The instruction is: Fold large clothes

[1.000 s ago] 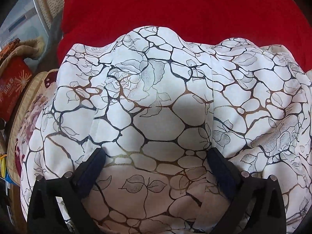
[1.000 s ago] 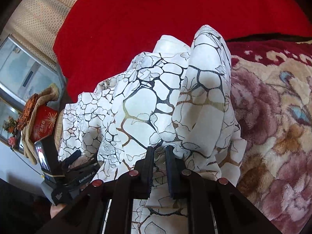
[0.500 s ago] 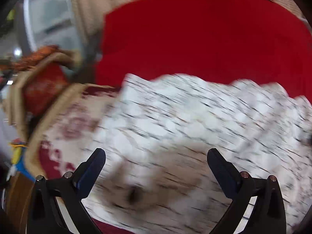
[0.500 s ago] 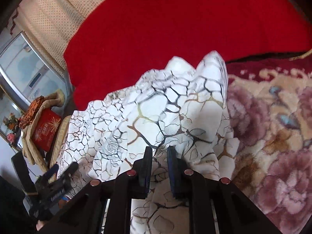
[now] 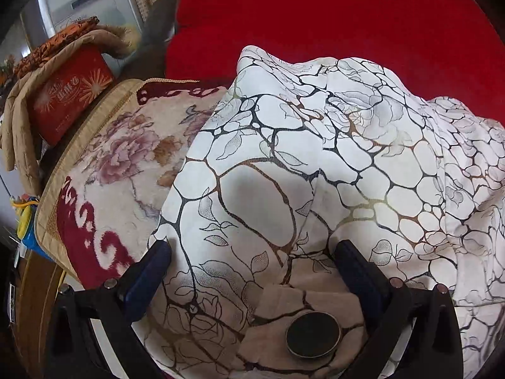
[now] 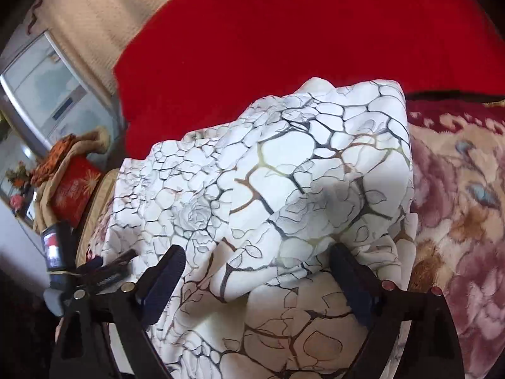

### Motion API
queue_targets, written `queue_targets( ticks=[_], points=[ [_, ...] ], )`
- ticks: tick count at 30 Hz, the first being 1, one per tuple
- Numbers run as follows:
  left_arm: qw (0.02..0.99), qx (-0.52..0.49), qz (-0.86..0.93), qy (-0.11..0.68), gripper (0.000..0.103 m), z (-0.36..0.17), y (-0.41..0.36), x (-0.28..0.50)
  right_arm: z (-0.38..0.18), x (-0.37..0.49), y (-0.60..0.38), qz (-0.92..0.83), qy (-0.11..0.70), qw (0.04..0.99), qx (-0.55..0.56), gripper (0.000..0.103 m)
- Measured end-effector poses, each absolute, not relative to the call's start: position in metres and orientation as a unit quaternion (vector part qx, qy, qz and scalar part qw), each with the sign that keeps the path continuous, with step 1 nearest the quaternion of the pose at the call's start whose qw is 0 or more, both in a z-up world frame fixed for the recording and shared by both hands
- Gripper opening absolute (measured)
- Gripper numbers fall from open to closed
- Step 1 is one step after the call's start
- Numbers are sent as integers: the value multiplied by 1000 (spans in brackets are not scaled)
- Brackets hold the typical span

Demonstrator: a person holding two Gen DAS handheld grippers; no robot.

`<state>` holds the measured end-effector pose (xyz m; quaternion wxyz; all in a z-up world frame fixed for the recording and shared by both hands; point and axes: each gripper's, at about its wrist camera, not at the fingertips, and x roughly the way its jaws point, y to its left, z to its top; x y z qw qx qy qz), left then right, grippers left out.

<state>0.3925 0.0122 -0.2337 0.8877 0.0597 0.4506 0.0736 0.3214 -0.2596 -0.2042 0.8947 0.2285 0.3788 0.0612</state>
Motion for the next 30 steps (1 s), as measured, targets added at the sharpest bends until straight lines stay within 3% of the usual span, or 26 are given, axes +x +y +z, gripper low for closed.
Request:
queue_targets(
  ticks=[1,3,5,9,14,22,25,30],
  points=[
    [895,53,75,437,103,-228,13,389,-201,320,-260,64,374,896,233,91],
    [910,49,71,405,103,-216,13,382,-189,313,-266,73,349,901,248,74],
    [927,45,62,367,103,-202,11,372,-179,303,-273,88,312,908,264,65],
    [936,28,28,350,103,-196,3,368,-170,295,-281,90,278,920,263,65],
    [887,52,32,458,103,-238,-12,396,-210,324,-275,64,396,888,226,61],
    [927,72,50,364,103,-202,-25,372,-167,297,-266,130,303,919,217,61],
    [926,70,61,367,103,-203,-21,378,-158,286,-254,156,280,926,199,61],
    [891,69,68,444,103,-237,-13,394,-192,315,-238,135,372,896,202,59]
  ],
)
